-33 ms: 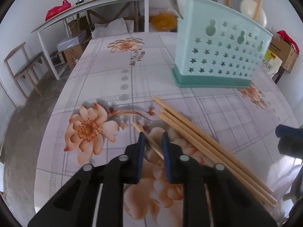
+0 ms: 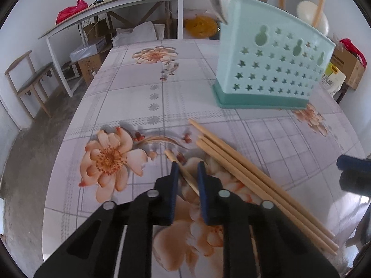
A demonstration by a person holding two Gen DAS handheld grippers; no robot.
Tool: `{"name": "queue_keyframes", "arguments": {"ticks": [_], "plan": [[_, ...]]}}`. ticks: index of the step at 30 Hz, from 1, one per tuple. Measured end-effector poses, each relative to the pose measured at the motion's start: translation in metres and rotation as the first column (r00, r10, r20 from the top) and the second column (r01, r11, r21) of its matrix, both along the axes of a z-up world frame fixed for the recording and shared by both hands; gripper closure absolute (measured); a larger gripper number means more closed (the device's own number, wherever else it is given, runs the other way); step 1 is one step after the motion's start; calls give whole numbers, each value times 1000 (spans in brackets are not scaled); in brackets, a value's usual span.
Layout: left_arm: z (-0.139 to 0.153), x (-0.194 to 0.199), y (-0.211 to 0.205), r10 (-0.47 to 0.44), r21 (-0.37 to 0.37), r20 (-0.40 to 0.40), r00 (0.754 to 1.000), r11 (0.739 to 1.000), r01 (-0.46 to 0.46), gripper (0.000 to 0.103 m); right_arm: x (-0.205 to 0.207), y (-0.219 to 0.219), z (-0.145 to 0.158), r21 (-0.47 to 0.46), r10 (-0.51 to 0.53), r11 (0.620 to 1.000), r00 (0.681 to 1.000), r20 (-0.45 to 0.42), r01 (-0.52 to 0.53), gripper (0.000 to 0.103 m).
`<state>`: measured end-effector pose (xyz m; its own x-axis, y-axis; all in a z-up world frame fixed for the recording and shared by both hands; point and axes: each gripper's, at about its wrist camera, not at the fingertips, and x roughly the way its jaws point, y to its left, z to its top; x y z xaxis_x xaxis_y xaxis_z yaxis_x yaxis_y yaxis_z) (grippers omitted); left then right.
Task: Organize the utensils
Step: 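Grasp another chopstick with the left gripper while the right returns to the pile, then close the right gripper on a wooden chopstick while the left holds its chopstick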
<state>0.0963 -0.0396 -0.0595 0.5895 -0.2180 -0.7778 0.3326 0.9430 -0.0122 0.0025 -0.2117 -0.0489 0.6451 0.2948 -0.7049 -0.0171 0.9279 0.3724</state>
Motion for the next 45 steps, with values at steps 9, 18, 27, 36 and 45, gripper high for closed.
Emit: {"name": "queue_keyframes", "arguments": {"ticks": [9,18,27,36,45], "plan": [[-2,1,9,-44,-1,26,999,999,44,92,1,13,-10,-42,47,998,997,-54,-49,63],[-4,4,9,-63,14,46,997,998,62,94,19,35,-22,-93,154,982,984,-93,-162,87],[-4,2,13,-72,-23,42,997,997,73,94,27,48,-17,-175,194,962,975,-106,-211,97],[-5,-4,20,-87,-101,20,996,991,89,93,13,29,-17,-221,108,966,986,-126,-134,98],[-3,-5,27,-69,-173,-25,997,983,64,93,-23,-6,-12,-226,59,969,982,-181,-100,92]]}}
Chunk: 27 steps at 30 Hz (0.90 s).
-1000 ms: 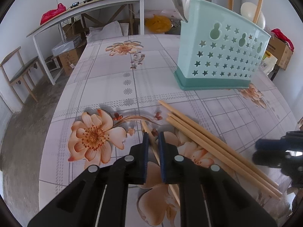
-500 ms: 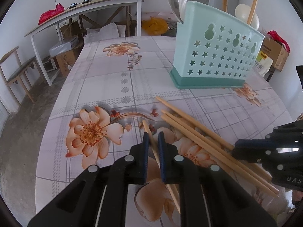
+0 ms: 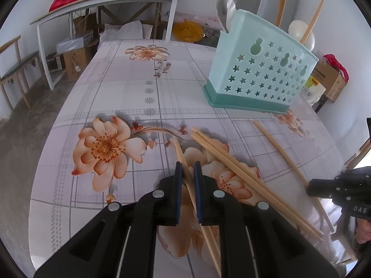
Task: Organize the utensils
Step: 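Close the right gripper on a wooden chopstick while the left holds its chopstick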
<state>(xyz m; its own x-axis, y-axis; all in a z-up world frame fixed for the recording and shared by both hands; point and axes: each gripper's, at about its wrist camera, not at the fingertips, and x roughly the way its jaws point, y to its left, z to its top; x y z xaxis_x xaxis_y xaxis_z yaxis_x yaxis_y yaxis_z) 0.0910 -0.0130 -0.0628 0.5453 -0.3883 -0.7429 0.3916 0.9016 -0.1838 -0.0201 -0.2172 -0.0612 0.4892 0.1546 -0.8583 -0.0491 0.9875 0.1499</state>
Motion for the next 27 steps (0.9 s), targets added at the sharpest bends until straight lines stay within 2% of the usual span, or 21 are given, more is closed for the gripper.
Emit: {"name": "queue_keyframes", "arguments": {"ticks": [2,9,12,13,14,27], "plan": [[0,1,0,4,-5,-14,1000,1000,-5,93,2,0,3,-29,0,1000,1000,18,0,80],[1,-2,0,15,2,-31,999,1000,-15,93,40,17,1,-50,12,999,998,56,-9,79],[2,-5,-1,14,6,-40,999,1000,-14,92,48,25,-1,-115,32,993,995,90,-21,88],[2,-6,-1,14,9,-40,999,1000,-14,92,49,27,-2,-139,32,990,995,94,-18,95],[2,-6,-2,16,13,-43,999,1000,-16,91,48,26,-1,-137,37,990,995,92,-24,98],[4,12,-22,55,132,-56,997,990,-48,90,22,9,-3,-82,-4,997,995,99,13,98]]}}
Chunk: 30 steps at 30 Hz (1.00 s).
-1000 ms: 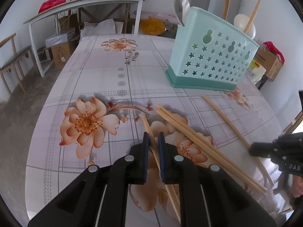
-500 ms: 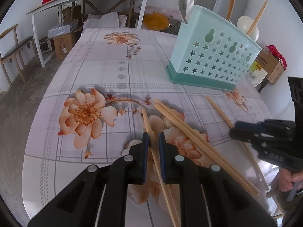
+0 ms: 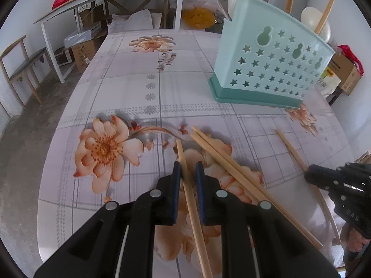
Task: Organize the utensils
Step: 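Close the right gripper on a wooden chopstick while the left holds its chopstick, then lift the chopstick with the left gripper and lower it into the green holder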
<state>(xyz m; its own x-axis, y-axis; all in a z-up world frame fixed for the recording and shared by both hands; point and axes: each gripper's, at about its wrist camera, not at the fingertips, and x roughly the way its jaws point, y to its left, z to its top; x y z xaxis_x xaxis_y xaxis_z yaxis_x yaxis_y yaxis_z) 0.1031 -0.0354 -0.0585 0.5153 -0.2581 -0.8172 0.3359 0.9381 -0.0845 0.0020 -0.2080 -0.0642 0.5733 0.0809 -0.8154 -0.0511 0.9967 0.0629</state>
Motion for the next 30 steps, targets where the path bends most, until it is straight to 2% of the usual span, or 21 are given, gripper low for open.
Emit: {"name": "queue_keyframes", "arguments": {"ticks": [7,9,12,17,21,25,30], "plan": [[0,1,-8,8,54,41,999,999,-11,91,-2,-6,2,29,-5,1000,1000,21,4,98],[0,2,-7,14,49,40,999,999,-16,96,-3,-7,2,35,-5,999,1000,25,4,98],[4,5,2,34,-15,15,999,999,-34,98,-3,-9,2,48,-7,999,1000,29,5,98],[37,-3,19,50,-113,72,996,993,-42,98,-4,-11,2,56,-8,998,999,32,6,98],[77,-18,36,52,-214,153,987,977,-18,98,-7,-11,3,60,-10,998,999,34,8,98],[108,-30,47,57,-280,220,974,960,7,98,-8,-11,3,57,-10,998,999,35,8,98],[138,-39,51,56,-327,288,956,944,43,98,-9,-11,3,57,-11,998,999,34,9,98]]}}
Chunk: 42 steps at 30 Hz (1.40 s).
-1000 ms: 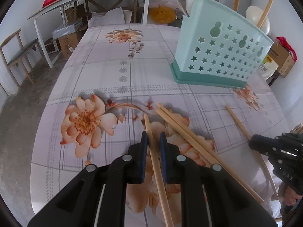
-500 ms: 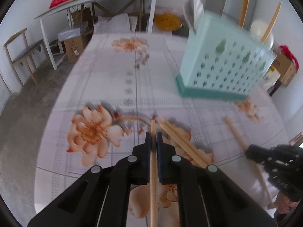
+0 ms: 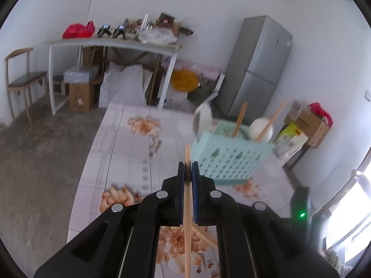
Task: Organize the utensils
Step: 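Lift the chopstick with the left gripper and lower it into the green holder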
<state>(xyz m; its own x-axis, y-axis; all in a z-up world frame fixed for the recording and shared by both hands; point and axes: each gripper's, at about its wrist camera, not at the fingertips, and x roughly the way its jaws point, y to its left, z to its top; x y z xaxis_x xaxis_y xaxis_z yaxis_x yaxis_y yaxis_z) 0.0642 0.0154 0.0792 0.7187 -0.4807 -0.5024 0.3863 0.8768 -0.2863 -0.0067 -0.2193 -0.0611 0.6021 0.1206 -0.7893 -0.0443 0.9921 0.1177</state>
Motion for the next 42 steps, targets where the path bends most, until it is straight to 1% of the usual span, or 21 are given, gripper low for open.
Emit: {"name": "queue_keyframes", "arguments": {"ticks": [6,13,19,23,26,29,32,37,42], "plan": [[34,-2,-2,-28,-55,100,995,998,34,98,0,0,0,-2,1,1000,1000,0,-1,98],[74,10,-12,-75,-124,182,981,987,98,98,-1,-1,0,1,-3,1000,1000,4,3,98],[119,22,-31,-96,-167,294,951,974,150,98,-1,-2,-1,-1,0,1000,1000,2,0,98],[142,29,-45,-104,-189,345,933,966,178,98,-1,-1,-1,2,-3,1000,1000,3,3,98],[155,36,-58,-107,-189,375,921,964,189,98,0,-1,-1,6,-5,1000,1000,3,5,98],[158,46,-73,-95,-173,401,911,969,177,98,0,-2,0,12,-7,1000,1000,4,7,98],[152,55,-85,-81,-157,413,907,975,158,98,1,-4,1,16,-8,1000,1000,4,8,98],[133,75,-100,-51,-138,414,909,983,118,98,0,-3,1,20,-9,1000,1000,3,9,98],[108,90,-107,-28,-142,386,922,986,89,98,0,-4,1,26,-11,1000,1000,4,11,98]]}}
